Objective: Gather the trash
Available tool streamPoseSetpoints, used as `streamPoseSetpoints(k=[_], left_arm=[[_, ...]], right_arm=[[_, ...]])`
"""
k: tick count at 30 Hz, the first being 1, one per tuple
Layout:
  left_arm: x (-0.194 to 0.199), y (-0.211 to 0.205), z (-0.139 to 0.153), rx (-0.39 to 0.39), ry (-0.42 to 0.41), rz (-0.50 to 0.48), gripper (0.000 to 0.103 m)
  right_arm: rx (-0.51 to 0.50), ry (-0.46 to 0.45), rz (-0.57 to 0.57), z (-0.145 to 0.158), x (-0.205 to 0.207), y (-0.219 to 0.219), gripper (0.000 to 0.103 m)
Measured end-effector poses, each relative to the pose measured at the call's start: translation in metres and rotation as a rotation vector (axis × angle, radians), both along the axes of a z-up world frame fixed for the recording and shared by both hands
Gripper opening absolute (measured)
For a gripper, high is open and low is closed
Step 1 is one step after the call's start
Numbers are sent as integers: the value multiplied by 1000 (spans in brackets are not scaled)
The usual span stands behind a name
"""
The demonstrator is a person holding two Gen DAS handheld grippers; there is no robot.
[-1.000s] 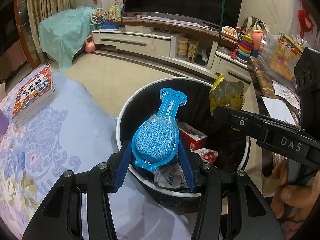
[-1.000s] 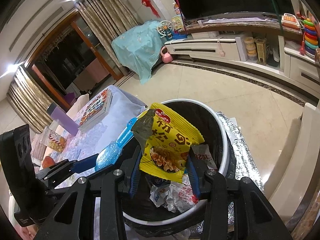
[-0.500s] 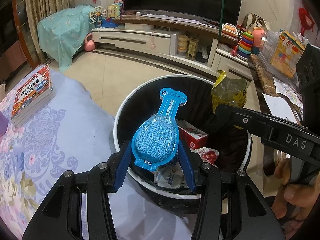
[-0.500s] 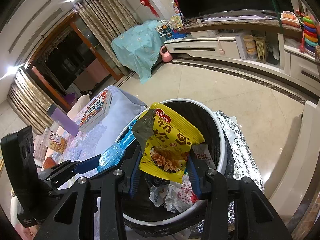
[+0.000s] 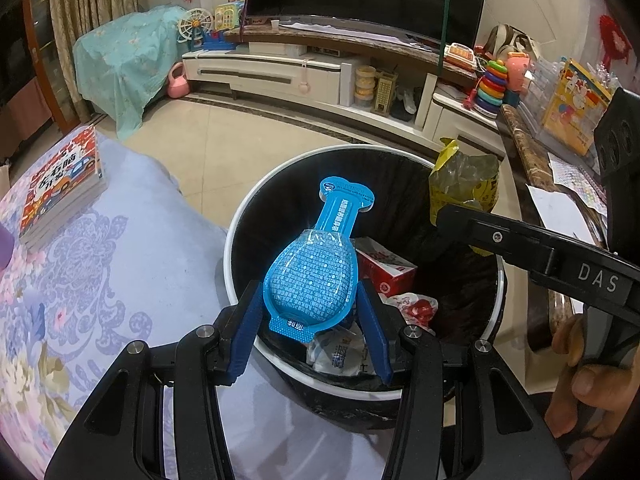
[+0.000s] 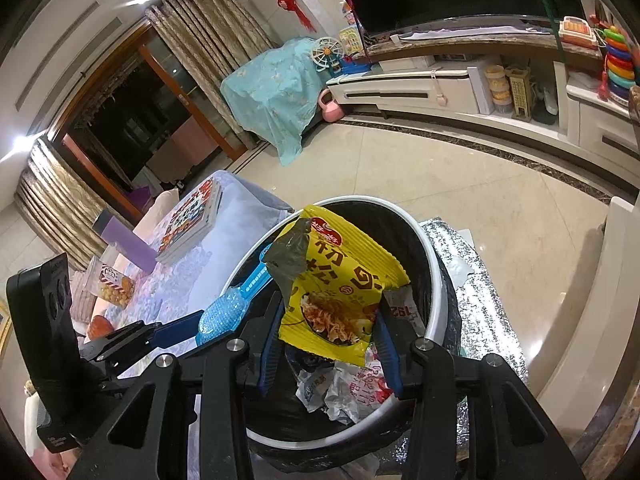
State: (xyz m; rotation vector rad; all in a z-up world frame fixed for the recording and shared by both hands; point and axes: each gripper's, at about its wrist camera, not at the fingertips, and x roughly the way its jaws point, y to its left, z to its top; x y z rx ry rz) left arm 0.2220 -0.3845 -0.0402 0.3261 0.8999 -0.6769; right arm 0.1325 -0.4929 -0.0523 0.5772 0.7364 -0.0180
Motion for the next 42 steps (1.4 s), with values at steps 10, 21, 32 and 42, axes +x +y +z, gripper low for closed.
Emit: streamPoseSetpoints(k=[10,21,32,42], left_arm=[[4,8,3,-12,26,23,55],[-23,66,21,-92,-8,96,67],[-85,154,43,-280,-54,229,77],[-136,203,71,-337,-200,273,84]], right_arm=[[7,2,-10,0,-1,-3,51],[-11,-64,-37,25,-31,9,74],[-64,-163,-78,44,-97,67,94],[-186,-245,-127,65,-139,114,96]])
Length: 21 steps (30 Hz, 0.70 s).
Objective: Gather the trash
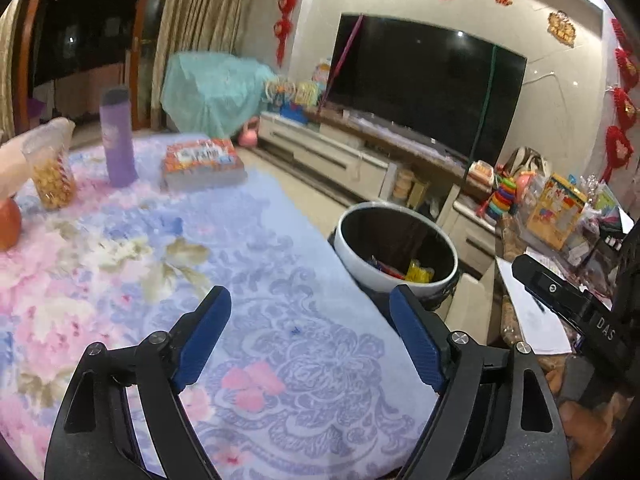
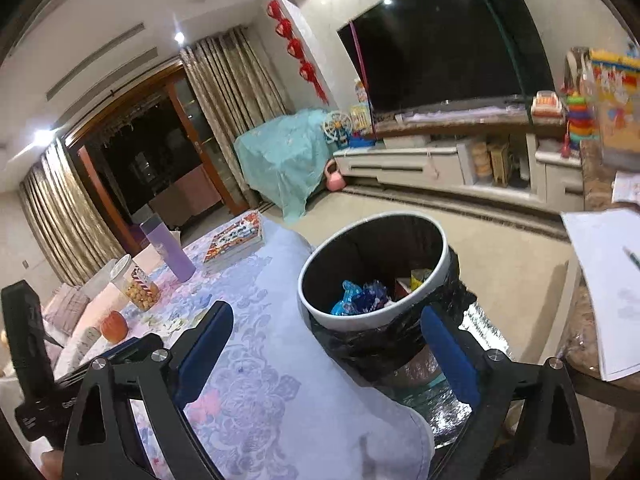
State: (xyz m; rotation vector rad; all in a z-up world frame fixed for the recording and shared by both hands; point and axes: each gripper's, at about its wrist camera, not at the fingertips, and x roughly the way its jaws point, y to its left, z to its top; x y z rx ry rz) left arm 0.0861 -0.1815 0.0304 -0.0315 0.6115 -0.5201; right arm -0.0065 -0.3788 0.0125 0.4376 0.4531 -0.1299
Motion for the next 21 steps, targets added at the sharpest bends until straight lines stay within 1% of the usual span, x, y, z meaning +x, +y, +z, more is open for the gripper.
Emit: streamPoseSetpoints(k=[1,3,4,5,6,8,11,12,15,17,21], left_arm=[[-5,4,5,-8,-23,3,85],[-16,14,14,-18,-73,22,96],[-20,18,16,-22,-94,37,99],[-25,22,16,-24,-115,58,102],[-31,26,15,-18,-146,92,103],[-38,30,11,6,-187,145,103],[-46,36,1,13,-240,192,103],[-50,38,-3,19,-260,210,103],[-56,38,-13,48,-283,228,103],[-60,41,-17,53,-287,234,103],[-68,46,-18,64,-313,282,103]], right_arm=[[-9,-8,4,5,-2,3,96],[-43,-32,4,19,-10,10,96],[-63,-49,-5,25,-14,13,97],[-85,-66,-18,30,-18,17,102],[-127,-91,-47,35,-25,23,103],[-217,-121,-102,37,-34,36,103],[-316,-137,-156,25,-41,56,103],[-326,-146,-166,21,-42,59,103],[-345,-192,-176,9,-48,69,103],[-348,-197,-172,5,-48,74,103],[-373,-197,-159,7,-52,81,103]])
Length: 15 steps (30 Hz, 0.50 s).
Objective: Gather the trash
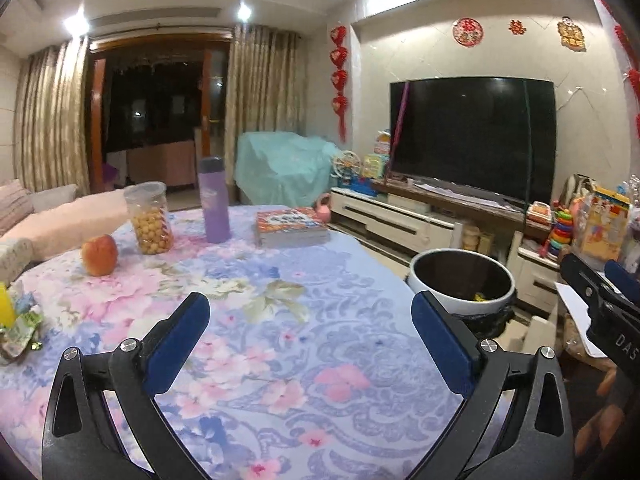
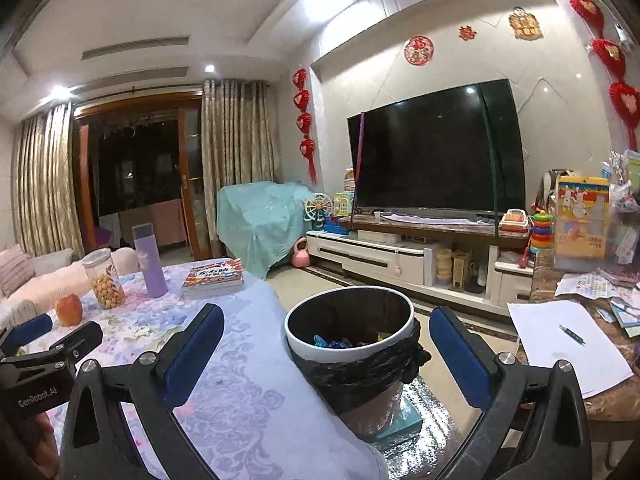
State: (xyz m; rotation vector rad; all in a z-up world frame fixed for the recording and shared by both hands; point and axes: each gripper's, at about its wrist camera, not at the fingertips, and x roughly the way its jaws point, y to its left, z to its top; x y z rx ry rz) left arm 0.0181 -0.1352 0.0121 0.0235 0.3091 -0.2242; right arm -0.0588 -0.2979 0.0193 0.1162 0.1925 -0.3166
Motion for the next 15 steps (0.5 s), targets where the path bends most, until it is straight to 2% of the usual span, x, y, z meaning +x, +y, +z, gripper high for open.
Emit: streamPoseSetpoints(k=[15], left_arm=[[-5,10,1,2,-8,24,103]], right_arm=[[7,18,31,-3,-1,7,103]])
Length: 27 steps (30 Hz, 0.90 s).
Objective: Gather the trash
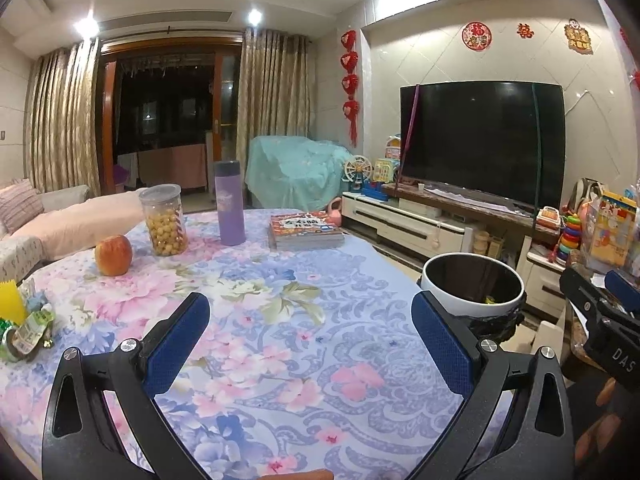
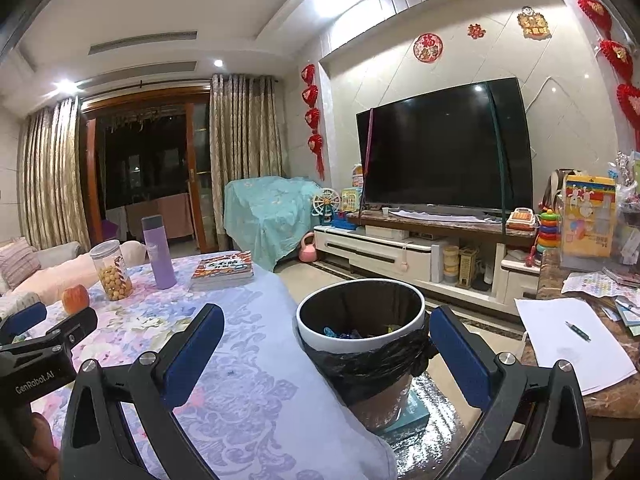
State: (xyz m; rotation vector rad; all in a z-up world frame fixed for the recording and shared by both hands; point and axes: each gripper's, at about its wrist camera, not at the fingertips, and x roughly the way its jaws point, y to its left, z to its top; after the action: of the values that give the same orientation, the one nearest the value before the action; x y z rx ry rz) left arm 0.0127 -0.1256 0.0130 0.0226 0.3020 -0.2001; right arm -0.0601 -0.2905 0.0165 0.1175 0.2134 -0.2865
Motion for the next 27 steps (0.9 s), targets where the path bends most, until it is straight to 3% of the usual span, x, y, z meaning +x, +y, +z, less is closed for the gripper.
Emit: streamPoseSetpoints(k=[27], left_arm=[[0,-1,-3,14,4,2,103]], right_arm=[[27,28,27,-2,5,2,103]])
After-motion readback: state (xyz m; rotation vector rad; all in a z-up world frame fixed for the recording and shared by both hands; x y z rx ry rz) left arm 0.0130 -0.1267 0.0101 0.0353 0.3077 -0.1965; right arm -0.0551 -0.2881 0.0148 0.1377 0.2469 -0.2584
